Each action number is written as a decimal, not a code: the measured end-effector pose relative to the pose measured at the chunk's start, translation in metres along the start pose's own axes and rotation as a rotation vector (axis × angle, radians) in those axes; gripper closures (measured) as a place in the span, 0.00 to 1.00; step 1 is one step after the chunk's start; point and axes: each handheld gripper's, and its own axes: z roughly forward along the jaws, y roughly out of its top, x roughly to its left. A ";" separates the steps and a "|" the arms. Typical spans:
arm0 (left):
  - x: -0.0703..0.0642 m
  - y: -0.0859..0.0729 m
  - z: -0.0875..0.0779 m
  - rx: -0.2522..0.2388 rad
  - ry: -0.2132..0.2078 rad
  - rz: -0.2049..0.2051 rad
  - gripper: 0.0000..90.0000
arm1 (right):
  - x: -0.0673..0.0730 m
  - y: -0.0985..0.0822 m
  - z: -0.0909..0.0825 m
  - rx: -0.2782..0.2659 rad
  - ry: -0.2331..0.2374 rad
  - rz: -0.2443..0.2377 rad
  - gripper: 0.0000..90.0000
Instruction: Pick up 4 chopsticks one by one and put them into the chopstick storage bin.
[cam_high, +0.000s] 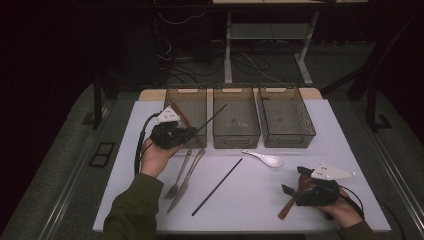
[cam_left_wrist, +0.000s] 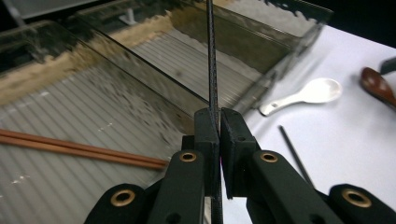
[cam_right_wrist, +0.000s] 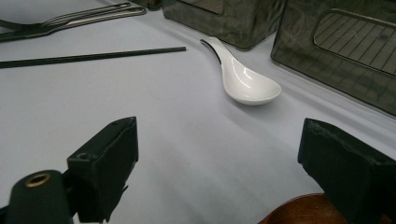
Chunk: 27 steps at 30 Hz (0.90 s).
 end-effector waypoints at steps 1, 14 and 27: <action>0.003 0.002 0.001 0.000 0.008 0.001 0.95 | 0.000 0.000 0.000 0.000 -0.001 0.000 0.13; 0.032 0.024 0.016 -0.013 0.083 0.003 0.95 | -0.001 -0.001 -0.002 -0.004 -0.009 0.000 0.13; 0.065 0.032 0.028 -0.027 0.154 -0.030 0.95 | -0.001 -0.001 -0.003 -0.004 -0.010 0.003 0.13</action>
